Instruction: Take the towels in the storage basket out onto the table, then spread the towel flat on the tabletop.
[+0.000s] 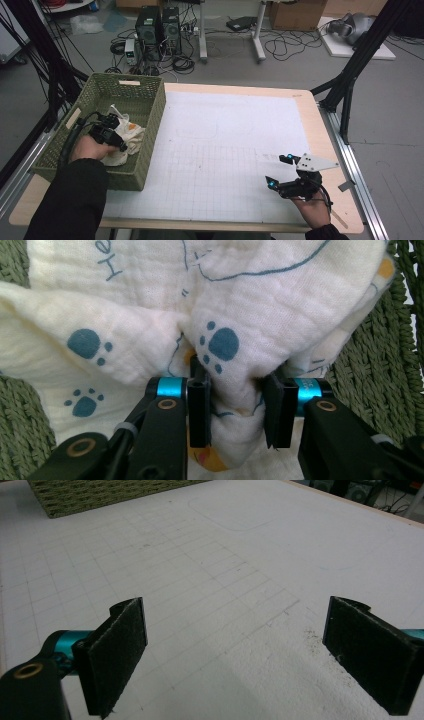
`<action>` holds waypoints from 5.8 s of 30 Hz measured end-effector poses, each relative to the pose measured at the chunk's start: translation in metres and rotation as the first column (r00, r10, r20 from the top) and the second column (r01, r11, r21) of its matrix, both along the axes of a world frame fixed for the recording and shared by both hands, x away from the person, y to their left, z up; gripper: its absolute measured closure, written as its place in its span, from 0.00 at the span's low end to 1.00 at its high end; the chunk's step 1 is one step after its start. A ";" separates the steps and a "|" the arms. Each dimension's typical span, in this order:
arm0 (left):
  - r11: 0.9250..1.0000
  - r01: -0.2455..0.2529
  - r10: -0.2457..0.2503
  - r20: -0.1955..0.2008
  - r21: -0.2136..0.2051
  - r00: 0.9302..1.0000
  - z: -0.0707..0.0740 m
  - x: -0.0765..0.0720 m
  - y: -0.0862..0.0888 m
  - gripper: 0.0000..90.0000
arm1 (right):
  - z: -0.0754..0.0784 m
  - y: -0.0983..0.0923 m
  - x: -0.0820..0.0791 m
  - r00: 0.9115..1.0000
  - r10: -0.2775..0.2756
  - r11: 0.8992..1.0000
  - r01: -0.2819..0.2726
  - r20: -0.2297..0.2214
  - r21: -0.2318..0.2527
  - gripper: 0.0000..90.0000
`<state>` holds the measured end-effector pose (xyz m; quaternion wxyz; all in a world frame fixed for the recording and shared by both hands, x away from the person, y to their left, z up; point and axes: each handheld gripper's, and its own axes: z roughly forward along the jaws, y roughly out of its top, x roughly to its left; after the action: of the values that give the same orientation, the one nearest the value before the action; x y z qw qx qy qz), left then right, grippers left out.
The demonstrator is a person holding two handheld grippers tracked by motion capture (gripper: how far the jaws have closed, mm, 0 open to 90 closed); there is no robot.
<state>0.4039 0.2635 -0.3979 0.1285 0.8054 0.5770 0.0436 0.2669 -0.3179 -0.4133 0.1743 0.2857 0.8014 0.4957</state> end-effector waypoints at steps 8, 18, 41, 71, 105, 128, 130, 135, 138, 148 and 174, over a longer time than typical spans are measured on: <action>0.999 -0.013 0.013 -0.016 -0.029 1.000 0.003 0.000 0.004 0.81 | 0.000 -0.001 0.000 1.000 -0.004 1.000 0.004 0.004 0.001 0.11; 0.973 -0.084 0.106 0.092 -0.215 0.990 0.024 -0.009 0.025 0.81 | 0.001 -0.002 0.000 1.000 -0.009 1.000 0.009 0.002 0.005 0.11; 0.734 -0.127 0.356 0.219 -0.667 0.908 0.045 -0.020 0.041 0.81 | 0.003 -0.004 0.000 1.000 -0.020 1.000 0.020 0.010 0.018 0.11; 0.509 0.116 0.301 0.303 -0.853 0.904 0.080 -0.014 -0.017 0.82 | 0.003 -0.003 0.002 1.000 -0.012 1.000 0.012 0.013 0.025 0.11; 0.641 0.236 0.095 0.381 -0.730 0.919 0.076 -0.015 -0.158 0.81 | 0.006 0.001 0.006 1.000 0.002 0.999 -0.003 0.017 0.038 0.11; 0.732 0.210 0.016 0.326 -0.648 0.945 -0.002 -0.015 -0.230 0.79 | 0.006 0.005 0.015 1.000 -0.001 0.998 0.001 0.008 0.061 0.11; 0.732 0.211 0.005 0.315 -0.648 0.949 -0.009 -0.013 -0.238 0.79 | 0.007 0.008 0.016 1.000 0.002 0.998 -0.002 0.006 0.059 0.11; 0.748 0.196 -0.008 0.287 -0.634 0.958 -0.026 -0.005 -0.250 0.72 | 0.006 0.013 0.022 1.000 0.008 0.998 -0.008 -0.008 0.062 0.11; 0.738 0.202 0.002 0.302 -0.644 0.953 -0.028 -0.003 -0.251 0.57 | 0.005 0.018 0.029 1.000 0.016 0.998 -0.015 -0.016 0.058 0.11; 0.743 0.257 0.012 0.396 -0.619 0.918 -0.005 -0.010 -0.228 0.38 | 0.001 0.038 0.044 0.995 0.085 0.996 -0.085 -0.058 0.003 0.26; 0.780 0.264 -0.003 0.418 -0.568 0.908 -0.020 -0.029 -0.201 0.42 | -0.013 0.062 0.061 0.983 0.151 0.986 -0.158 -0.102 -0.057 0.59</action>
<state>0.3749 0.0623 -0.4178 0.4986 0.7337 0.4615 0.0063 0.3274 -0.2561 -0.4266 0.1050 0.2407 0.8444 0.4670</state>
